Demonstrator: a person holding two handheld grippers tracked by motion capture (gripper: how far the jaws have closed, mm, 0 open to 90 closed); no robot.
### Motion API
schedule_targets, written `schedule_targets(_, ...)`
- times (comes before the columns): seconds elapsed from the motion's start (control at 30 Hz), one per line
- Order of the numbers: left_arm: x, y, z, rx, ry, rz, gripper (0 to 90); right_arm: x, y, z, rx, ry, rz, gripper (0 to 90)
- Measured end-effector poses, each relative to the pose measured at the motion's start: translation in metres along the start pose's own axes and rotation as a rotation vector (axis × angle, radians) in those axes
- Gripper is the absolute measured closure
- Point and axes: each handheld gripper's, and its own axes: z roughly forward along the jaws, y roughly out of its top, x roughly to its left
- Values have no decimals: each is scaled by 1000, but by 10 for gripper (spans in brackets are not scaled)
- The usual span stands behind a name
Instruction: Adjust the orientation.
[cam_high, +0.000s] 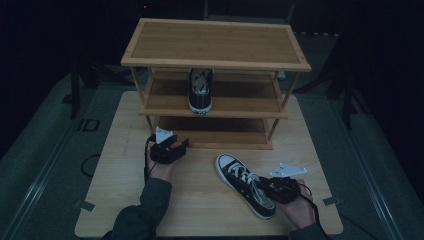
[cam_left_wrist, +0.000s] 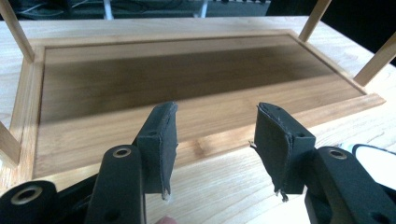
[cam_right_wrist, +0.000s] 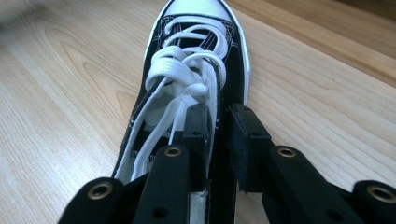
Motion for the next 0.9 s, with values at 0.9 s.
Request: schedule_targets(0.9,11,-37,27,117,49,57,480,-18,0,6,24,177,292,889)
